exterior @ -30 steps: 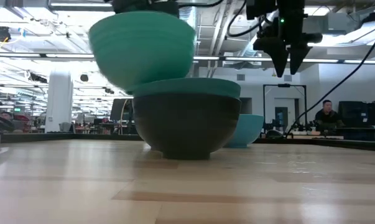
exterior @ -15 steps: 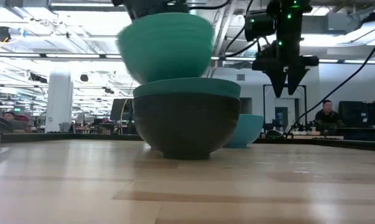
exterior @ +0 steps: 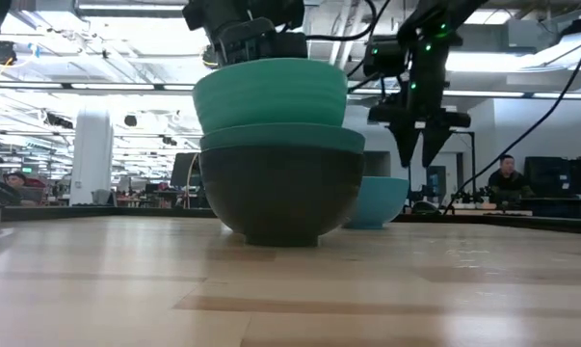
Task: Nest bowls inside each other
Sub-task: Stack the bottom blue bowl on top of the green bowl
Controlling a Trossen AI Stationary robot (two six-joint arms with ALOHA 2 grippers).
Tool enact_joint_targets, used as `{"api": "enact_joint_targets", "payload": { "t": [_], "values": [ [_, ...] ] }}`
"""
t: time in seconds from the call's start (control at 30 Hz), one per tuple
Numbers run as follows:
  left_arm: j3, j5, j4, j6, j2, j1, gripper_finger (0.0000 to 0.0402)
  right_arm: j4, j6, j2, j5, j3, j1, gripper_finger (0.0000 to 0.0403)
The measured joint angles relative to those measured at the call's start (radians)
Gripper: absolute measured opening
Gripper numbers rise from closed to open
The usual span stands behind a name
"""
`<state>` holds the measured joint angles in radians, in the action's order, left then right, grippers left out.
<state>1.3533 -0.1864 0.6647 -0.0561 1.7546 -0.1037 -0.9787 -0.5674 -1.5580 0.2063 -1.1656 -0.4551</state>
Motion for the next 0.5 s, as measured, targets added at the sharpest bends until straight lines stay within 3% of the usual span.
{"api": "enact_joint_targets", "payload": {
  "t": [0.5],
  "values": [
    [-0.016, 0.009, 0.041, 0.018, 0.001, -0.022, 0.0011, 0.098, -0.043, -0.068, -0.028, 0.000, 0.055, 0.0216]
  ]
}}
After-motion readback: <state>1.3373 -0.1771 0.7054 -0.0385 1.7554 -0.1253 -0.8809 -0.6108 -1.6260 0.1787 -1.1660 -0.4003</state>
